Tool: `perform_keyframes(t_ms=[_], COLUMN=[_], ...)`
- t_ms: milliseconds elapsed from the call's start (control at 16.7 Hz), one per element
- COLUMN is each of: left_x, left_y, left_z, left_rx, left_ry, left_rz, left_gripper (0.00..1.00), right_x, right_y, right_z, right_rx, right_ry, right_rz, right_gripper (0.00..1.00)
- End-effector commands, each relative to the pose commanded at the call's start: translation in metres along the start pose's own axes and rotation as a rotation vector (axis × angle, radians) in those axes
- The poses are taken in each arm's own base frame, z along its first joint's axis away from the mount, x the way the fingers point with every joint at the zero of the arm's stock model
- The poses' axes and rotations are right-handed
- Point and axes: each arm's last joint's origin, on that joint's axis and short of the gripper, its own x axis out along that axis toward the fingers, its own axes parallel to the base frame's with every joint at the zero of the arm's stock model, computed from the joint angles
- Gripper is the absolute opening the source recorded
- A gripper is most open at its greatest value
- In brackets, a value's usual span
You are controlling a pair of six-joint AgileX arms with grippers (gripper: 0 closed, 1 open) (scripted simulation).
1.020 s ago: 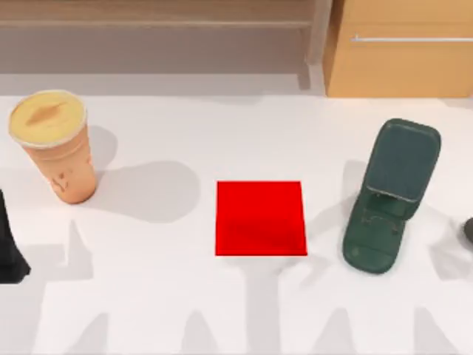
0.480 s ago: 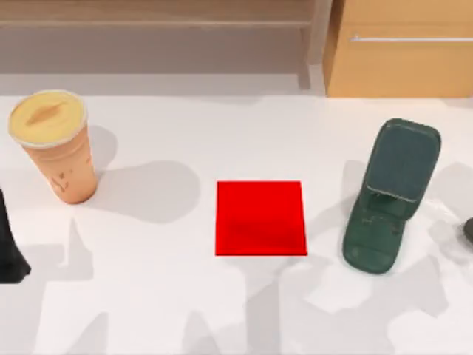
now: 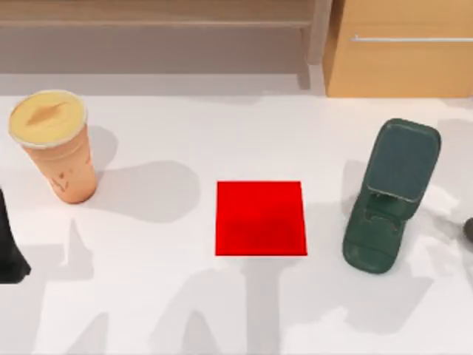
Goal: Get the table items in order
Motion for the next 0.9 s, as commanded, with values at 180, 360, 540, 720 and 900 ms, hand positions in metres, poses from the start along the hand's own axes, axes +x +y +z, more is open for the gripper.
perform_keyframes(t_ms=[180, 360, 540, 720, 900], left_x=[0.000, 0.000, 0.000, 0.000, 0.000], left_y=[0.000, 0.000, 0.000, 0.000, 0.000], left_z=[0.000, 0.000, 0.000, 0.000, 0.000], left_rx=[0.000, 0.000, 0.000, 0.000, 0.000], left_ry=[0.000, 0.000, 0.000, 0.000, 0.000], left_rz=[0.000, 0.000, 0.000, 0.000, 0.000], left_gripper=[1.00, 1.00, 1.00, 1.00, 1.00], right_x=[0.007, 0.008, 0.008, 0.028, 0.063], right_y=[-0.009, -0.010, -0.009, -0.010, -0.010], right_z=[0.008, 0.008, 0.009, 0.008, 0.008], right_rx=[-0.048, -0.052, -0.054, -0.050, -0.051], right_ry=[0.039, 0.042, 0.041, 0.044, 0.036], right_rz=[0.054, 0.058, 0.057, 0.061, 0.052], right_gripper=[1.00, 1.00, 1.00, 1.00, 1.00])
